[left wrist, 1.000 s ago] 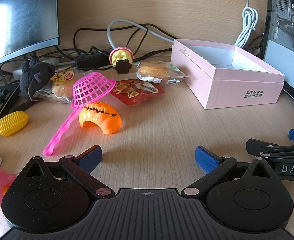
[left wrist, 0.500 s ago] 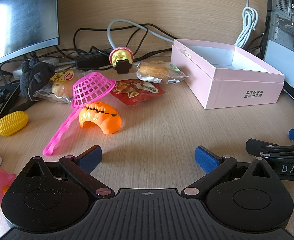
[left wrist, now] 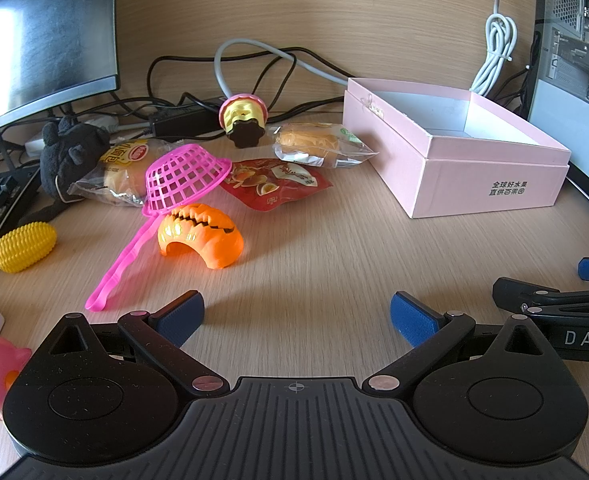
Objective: Organize objects
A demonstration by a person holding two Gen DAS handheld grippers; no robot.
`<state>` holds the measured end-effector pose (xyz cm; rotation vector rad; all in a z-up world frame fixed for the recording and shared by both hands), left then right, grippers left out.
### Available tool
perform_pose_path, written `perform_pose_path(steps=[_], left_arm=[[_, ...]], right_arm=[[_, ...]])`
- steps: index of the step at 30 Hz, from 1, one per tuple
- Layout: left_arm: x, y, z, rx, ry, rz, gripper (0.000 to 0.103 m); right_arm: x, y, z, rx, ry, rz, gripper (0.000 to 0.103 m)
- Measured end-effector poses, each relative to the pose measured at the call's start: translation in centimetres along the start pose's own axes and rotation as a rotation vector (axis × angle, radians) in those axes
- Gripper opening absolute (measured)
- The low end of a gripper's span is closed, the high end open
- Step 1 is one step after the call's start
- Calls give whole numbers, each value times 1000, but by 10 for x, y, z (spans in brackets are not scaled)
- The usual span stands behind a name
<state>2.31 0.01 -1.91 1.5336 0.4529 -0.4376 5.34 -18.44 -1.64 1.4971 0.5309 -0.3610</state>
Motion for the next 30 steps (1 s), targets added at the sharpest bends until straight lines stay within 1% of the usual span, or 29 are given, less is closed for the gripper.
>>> perform_pose_path(steps=[16,21,24,28,30], left_arm=[[0,0,0,0,1,0,103],[0,0,0,0,1,0,103],[0,0,0,0,1,0,103],[0,0,0,0,2,0,103],[2,1,0,-2,1,0,103]], right_arm=[[-2,-1,-1,-5,7,-1,103],[-1,0,3,-18,36,-2,103],[-1,1,3,-26,46,-18,103],[-3,3,3,-34,52,-76,103],[-6,1,3,-28,43,-90,103]])
Point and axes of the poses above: each gripper's, at about its wrist camera, not at the fingertips, and x roughly the way its jaws point, z to its right, y to its top, the point moved 3 cm from there along x, roughly the way its jaws point, and after that the axes turned 7 degrees about z, right-handed, at the moved point
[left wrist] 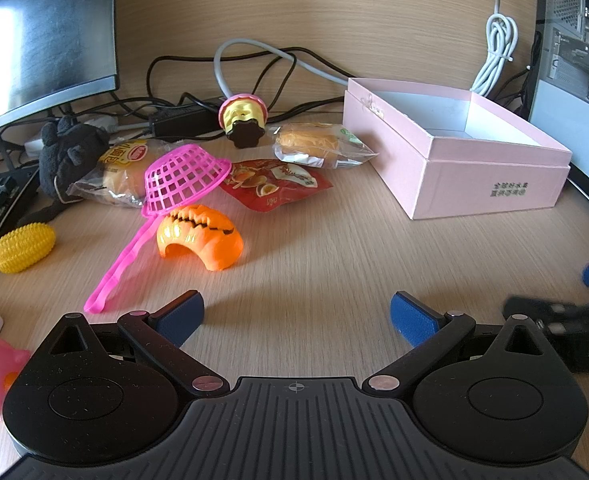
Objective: Organize objects
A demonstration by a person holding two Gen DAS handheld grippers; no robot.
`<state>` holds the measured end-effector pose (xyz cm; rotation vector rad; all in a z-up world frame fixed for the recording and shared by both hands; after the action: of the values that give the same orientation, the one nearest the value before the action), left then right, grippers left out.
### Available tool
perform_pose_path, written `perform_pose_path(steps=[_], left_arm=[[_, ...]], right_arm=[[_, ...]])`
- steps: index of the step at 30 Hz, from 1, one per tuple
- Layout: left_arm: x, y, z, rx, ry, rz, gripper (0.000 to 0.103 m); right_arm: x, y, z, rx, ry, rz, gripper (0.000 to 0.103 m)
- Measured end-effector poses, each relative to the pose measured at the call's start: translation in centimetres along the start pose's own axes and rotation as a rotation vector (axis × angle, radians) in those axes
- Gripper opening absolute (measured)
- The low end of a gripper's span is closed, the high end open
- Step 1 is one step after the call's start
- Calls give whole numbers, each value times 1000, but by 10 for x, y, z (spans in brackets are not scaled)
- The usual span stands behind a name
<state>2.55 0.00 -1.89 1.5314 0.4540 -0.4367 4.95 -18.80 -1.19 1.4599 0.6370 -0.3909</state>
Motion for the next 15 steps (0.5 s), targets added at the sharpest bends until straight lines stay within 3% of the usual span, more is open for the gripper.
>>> perform_pose_path(steps=[6,9,11,15], left_arm=[[-11,1,-5,-2,-59,3,102],[-29,2,-13,-66,-87,28,102],[-53,5,-24,-68,-60,74,102],[-101,8,-72,-127,108,153,102]], right_arm=[[-5,-4,-2,-2,-7,-26,103],[-2,0,0,-17,14,-51,103],[-2,0,0,-26,26,-48,103],[-3,-1,1,-37,44,-42,103]])
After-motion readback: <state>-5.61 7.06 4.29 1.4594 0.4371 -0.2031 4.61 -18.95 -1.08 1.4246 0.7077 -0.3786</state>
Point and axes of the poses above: each gripper's, at about its wrist camera, not at the fingertips, and x roughly the way its jaws point, z to its right, y to its top, the point moved 3 cm from there along x, roughly the way its jaws point, and after that the axes turned 7 degrees about z, right-handed, at the moved point
